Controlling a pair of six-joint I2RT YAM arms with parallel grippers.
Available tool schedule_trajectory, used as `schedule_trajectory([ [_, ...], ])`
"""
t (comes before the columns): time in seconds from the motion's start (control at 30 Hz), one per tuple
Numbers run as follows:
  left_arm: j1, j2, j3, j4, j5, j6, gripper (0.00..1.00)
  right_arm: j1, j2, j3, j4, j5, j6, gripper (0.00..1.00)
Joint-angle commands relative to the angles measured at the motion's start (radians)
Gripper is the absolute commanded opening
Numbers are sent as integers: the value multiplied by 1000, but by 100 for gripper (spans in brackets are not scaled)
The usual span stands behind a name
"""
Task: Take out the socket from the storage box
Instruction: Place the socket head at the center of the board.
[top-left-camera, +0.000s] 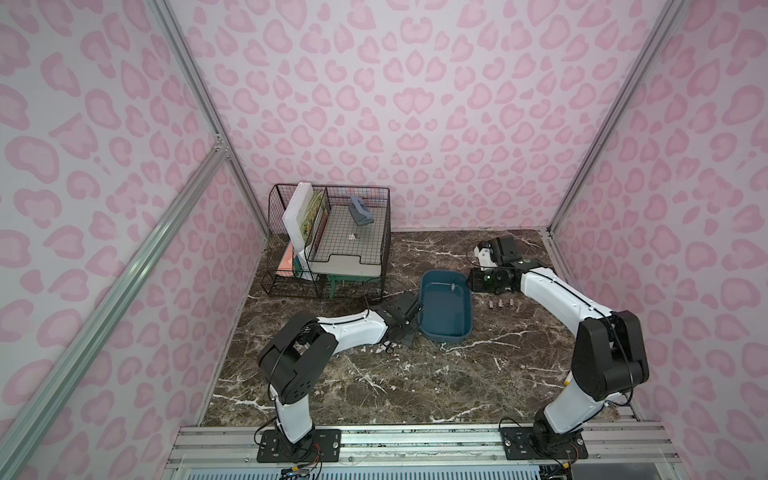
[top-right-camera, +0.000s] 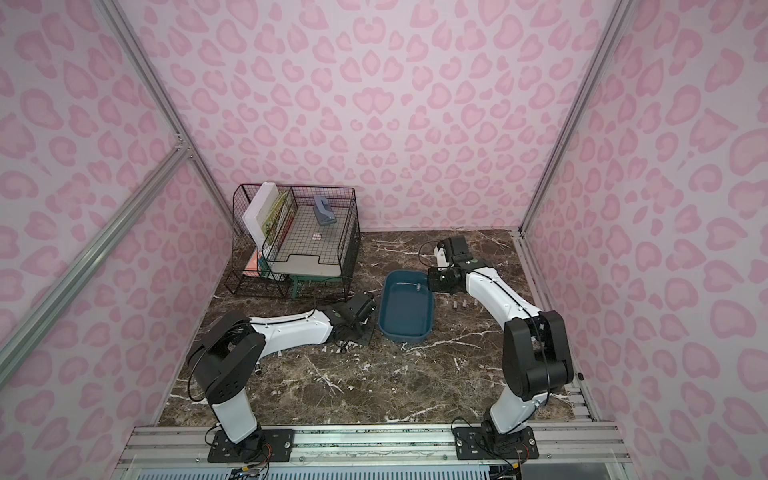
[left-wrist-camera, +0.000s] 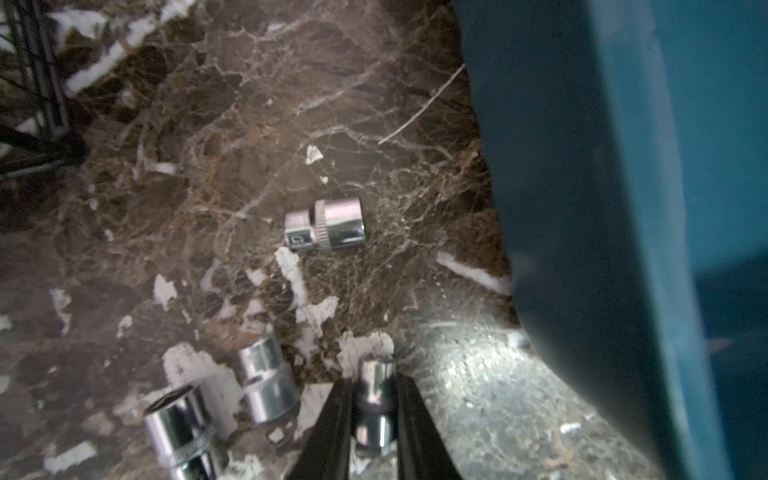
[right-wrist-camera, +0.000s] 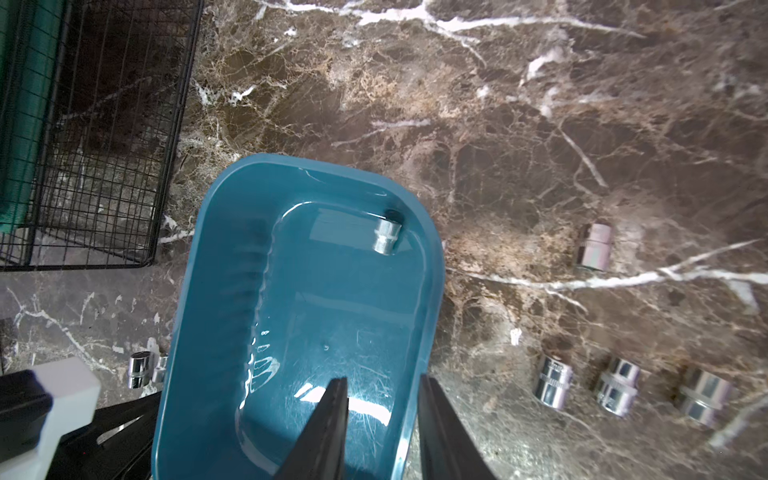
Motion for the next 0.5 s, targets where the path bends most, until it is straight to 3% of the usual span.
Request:
schedule_trajectory([
  [0.0, 2, 7, 6, 19, -12, -23, 24, 4, 1, 12, 1, 4, 9, 34],
  [0.47, 3, -25, -8, 17, -35, -27, 36, 13, -3, 19, 1, 1, 27, 34],
])
